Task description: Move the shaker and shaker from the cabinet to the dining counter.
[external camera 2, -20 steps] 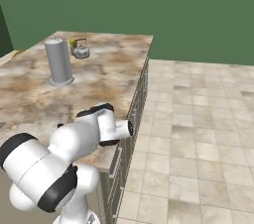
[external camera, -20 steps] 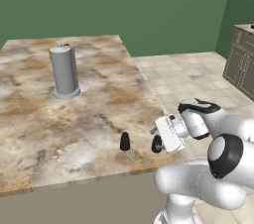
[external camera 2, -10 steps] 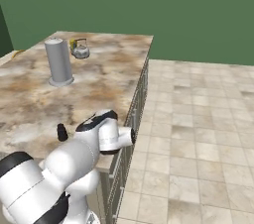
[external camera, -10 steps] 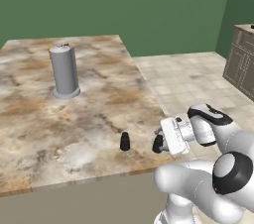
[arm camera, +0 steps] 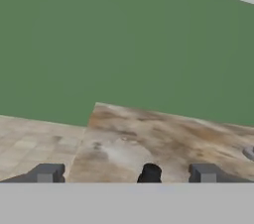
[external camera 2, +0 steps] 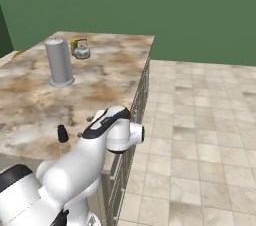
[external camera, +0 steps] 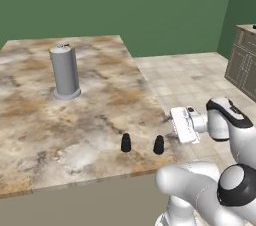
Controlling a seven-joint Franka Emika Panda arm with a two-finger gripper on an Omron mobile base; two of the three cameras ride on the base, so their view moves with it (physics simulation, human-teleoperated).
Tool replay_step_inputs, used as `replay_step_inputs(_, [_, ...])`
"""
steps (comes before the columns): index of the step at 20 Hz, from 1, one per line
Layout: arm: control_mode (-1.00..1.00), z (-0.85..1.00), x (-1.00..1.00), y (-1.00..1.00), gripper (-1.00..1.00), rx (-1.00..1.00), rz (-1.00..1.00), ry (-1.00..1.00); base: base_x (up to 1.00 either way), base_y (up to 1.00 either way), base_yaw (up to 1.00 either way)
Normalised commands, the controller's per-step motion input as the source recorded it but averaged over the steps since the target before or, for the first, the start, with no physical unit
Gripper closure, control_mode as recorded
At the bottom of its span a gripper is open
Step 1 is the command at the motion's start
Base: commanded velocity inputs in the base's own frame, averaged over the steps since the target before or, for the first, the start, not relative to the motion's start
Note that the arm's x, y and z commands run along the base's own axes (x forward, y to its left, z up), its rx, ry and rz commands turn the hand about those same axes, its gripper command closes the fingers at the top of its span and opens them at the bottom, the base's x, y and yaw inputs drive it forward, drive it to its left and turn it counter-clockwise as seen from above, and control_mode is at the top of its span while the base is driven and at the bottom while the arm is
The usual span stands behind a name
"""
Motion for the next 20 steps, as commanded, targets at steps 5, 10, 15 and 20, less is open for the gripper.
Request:
replay_step_inputs(5, [-1.00, 0.99, -0.02, -0.05, -1.00, 0.04, 0.00, -0.02, 0.00, 0.00, 0.00])
replay_step_inputs(10, [-1.00, 0.85, -0.40, -0.09, -1.00, 0.00, 0.00, -0.16, 0.00, 0.00, 0.00])
replay_step_inputs(15, [-1.00, 0.56, -0.75, -0.17, -1.00, 0.00, 0.00, -0.19, 0.00, 0.00, 0.00])
replay_step_inputs(20, [-1.00, 0.24, -1.00, -0.30, -1.00, 0.00, 0.00, -0.23, 0.00, 0.00, 0.00])
